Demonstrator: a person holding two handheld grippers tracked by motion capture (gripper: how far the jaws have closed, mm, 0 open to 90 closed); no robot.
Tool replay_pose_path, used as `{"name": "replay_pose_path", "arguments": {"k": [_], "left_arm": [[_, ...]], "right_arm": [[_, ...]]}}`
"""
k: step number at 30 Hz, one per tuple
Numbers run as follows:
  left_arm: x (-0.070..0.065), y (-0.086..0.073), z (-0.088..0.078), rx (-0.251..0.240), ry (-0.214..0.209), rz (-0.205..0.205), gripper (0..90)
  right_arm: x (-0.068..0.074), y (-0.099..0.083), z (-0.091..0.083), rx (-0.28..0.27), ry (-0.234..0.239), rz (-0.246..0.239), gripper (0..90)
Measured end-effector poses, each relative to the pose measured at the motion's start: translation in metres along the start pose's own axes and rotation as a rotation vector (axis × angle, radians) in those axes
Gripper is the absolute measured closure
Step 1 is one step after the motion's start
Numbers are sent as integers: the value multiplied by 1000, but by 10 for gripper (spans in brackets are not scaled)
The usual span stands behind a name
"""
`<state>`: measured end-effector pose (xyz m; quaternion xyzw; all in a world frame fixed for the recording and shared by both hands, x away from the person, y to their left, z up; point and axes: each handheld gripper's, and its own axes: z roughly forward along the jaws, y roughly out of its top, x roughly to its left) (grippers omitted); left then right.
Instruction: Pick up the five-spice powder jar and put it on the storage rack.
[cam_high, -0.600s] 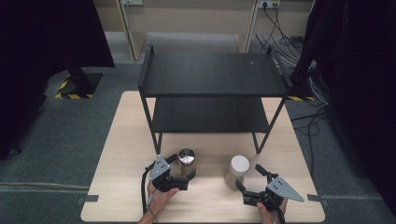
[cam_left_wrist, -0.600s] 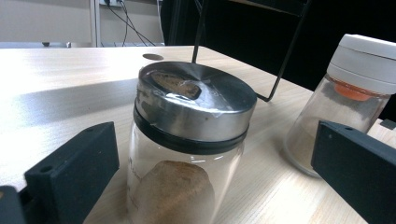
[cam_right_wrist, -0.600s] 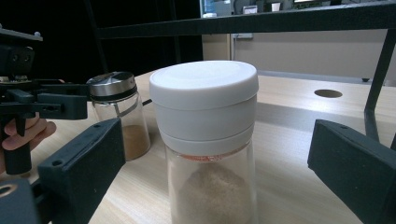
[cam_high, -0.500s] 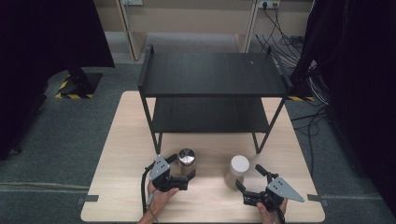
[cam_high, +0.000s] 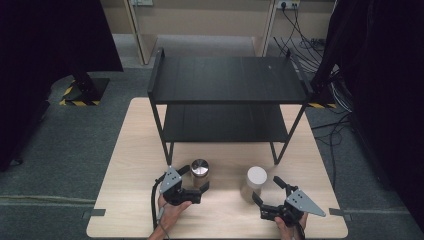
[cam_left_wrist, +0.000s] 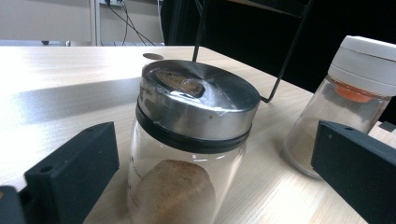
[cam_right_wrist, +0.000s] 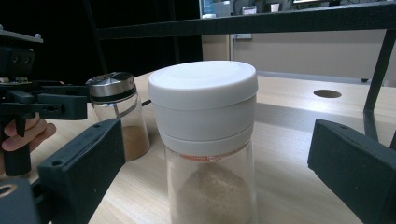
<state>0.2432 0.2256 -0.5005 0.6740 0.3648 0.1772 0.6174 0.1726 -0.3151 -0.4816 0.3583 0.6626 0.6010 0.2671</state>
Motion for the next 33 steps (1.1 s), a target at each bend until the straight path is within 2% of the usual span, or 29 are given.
{"name": "replay_pose_path", "arguments": {"k": [16, 33], "left_arm": [[-1, 0, 3, 5, -10, 9, 2], [-1, 0, 3, -2, 16, 5, 2]], "right_arm": [[-1, -1, 0, -3, 6, 8, 44], [-1, -1, 1, 1, 11, 7, 44]]}}
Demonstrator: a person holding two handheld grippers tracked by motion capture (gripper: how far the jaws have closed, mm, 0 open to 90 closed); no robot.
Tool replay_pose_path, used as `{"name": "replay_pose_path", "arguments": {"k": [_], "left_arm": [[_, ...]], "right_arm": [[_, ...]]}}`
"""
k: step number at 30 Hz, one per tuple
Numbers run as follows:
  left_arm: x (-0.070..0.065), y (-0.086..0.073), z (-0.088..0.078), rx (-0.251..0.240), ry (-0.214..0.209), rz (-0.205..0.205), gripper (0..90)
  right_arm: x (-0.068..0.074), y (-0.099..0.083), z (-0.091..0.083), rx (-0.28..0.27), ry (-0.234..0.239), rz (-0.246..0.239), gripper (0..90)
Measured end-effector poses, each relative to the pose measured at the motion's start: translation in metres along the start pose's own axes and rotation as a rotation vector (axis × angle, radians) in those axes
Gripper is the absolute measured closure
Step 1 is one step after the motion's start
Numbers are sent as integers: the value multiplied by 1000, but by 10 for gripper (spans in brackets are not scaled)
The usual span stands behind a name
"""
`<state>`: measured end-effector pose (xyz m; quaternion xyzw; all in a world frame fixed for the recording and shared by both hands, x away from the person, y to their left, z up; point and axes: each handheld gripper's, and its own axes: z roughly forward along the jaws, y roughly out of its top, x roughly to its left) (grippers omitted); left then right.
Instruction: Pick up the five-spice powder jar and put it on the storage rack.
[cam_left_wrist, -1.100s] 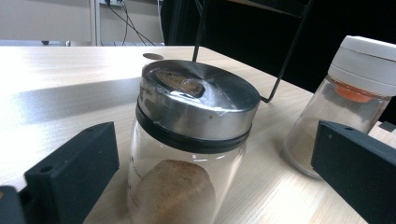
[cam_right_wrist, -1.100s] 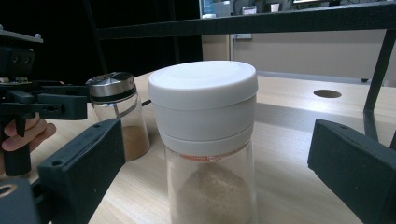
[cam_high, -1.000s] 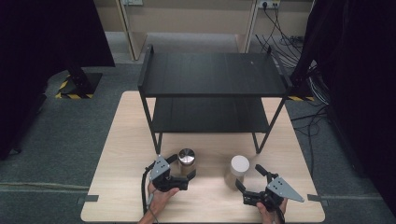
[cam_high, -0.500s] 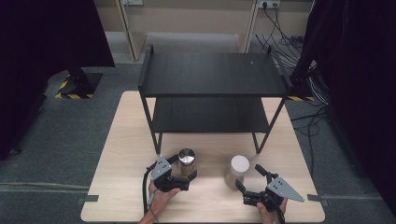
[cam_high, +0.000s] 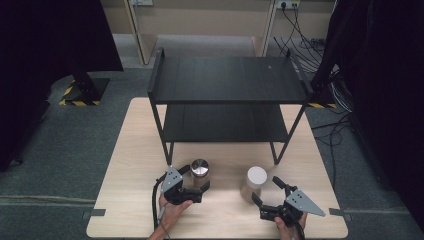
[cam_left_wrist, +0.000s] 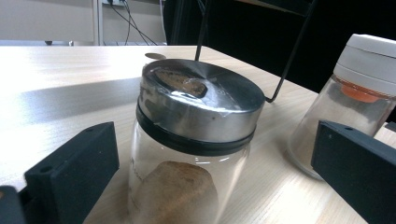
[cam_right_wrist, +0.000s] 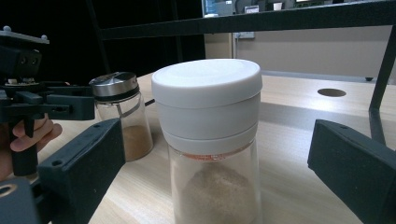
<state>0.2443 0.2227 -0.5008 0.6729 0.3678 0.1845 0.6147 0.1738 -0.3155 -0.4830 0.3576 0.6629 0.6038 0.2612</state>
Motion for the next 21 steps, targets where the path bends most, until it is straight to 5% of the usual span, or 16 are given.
{"name": "replay_pose_path", "arguments": {"k": [21], "left_arm": [[1, 1, 2, -5, 14, 1, 4]], "right_arm": [[-1, 0, 1, 4, 3, 10, 44]]}}
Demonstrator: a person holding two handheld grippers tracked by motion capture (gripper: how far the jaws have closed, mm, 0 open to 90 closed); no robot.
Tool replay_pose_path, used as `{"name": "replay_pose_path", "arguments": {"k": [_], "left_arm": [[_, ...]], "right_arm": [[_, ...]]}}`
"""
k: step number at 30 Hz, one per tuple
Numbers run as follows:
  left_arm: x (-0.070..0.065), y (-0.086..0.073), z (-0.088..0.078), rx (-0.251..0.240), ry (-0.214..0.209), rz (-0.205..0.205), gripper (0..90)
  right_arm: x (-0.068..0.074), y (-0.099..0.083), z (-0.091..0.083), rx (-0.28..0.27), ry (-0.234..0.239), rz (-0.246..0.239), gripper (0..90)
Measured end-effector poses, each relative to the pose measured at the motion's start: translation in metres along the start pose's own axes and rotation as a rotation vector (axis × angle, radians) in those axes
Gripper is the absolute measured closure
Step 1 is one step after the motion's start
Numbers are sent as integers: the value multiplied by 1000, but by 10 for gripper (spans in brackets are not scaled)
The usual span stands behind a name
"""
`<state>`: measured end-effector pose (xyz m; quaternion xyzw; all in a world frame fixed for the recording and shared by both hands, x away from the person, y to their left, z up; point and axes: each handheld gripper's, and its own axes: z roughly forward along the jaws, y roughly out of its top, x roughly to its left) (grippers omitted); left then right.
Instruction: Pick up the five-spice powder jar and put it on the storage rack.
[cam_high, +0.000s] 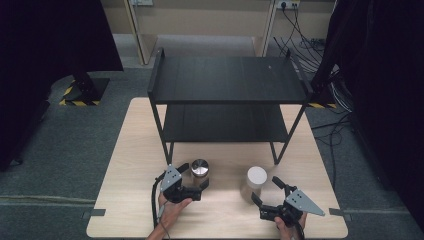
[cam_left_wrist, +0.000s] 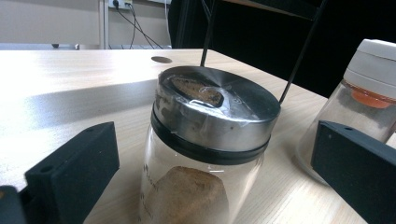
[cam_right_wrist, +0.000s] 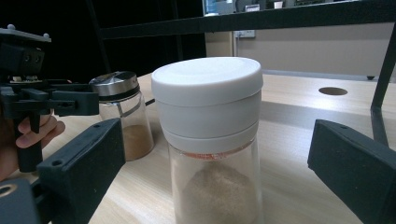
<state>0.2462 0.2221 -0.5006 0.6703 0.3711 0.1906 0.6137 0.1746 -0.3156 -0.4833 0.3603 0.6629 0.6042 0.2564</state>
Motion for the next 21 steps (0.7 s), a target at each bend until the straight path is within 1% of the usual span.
{"name": "replay_pose_path", "arguments": {"k": [3, 9, 19, 21], "left_arm": [[-1, 1, 1, -3, 4, 11, 4], [1, 3, 1, -13, 13, 6, 4], [1, 4, 8, -3, 20, 33, 5], [0, 4, 10, 0, 23, 31, 5]], "right_arm": [[0, 0, 0, 0, 0, 1, 44], [0, 0, 1, 2, 1, 1, 44], [0, 0, 1, 3, 2, 3, 44], [0, 0, 1, 4, 3, 3, 44]]}}
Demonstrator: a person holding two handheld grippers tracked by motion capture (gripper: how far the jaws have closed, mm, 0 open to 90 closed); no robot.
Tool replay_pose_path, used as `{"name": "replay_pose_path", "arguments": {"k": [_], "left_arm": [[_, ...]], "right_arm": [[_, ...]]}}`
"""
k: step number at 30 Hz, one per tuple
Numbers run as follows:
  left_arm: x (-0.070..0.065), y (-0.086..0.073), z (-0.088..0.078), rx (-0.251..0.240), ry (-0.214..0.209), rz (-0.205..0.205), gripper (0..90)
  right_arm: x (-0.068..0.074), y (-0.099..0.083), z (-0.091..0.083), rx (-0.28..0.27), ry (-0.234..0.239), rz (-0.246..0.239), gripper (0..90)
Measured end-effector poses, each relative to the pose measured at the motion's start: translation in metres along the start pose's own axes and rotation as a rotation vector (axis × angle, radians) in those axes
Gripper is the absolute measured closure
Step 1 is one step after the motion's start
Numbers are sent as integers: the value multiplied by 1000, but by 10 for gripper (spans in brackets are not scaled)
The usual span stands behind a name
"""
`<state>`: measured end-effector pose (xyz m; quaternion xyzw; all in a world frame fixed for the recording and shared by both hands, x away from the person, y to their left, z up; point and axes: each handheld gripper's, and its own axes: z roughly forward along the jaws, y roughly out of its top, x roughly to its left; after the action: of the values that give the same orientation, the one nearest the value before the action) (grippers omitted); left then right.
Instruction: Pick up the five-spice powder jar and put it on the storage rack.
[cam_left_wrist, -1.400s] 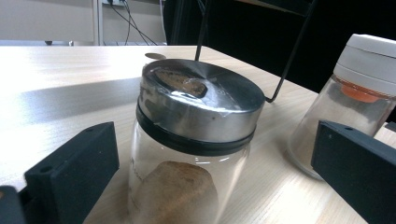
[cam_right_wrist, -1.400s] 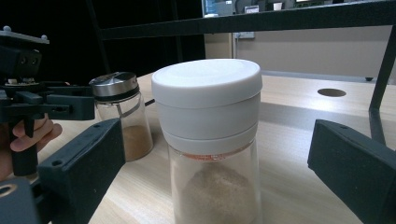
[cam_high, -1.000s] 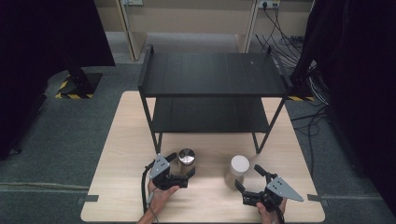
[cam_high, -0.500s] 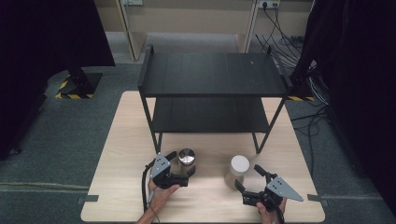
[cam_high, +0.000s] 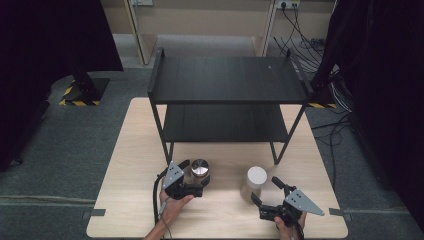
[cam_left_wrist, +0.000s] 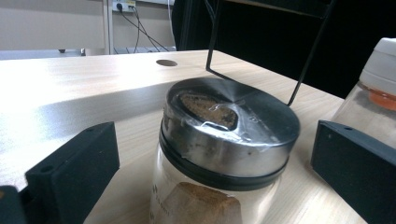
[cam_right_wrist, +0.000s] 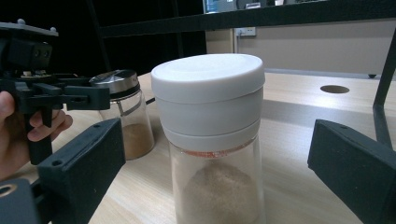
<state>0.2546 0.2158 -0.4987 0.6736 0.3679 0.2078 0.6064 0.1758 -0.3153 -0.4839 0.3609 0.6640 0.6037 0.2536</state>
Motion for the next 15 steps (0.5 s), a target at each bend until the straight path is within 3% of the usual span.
{"name": "replay_pose_path", "arguments": {"k": [10, 15], "left_arm": [[1, 2, 6, 6, 22, 13, 27], [2, 4, 9, 26, 13, 22, 31]], "right_arm": [[0, 0, 0, -1, 2, 5, 44], [-1, 0, 0, 0, 4, 10, 44]]}}
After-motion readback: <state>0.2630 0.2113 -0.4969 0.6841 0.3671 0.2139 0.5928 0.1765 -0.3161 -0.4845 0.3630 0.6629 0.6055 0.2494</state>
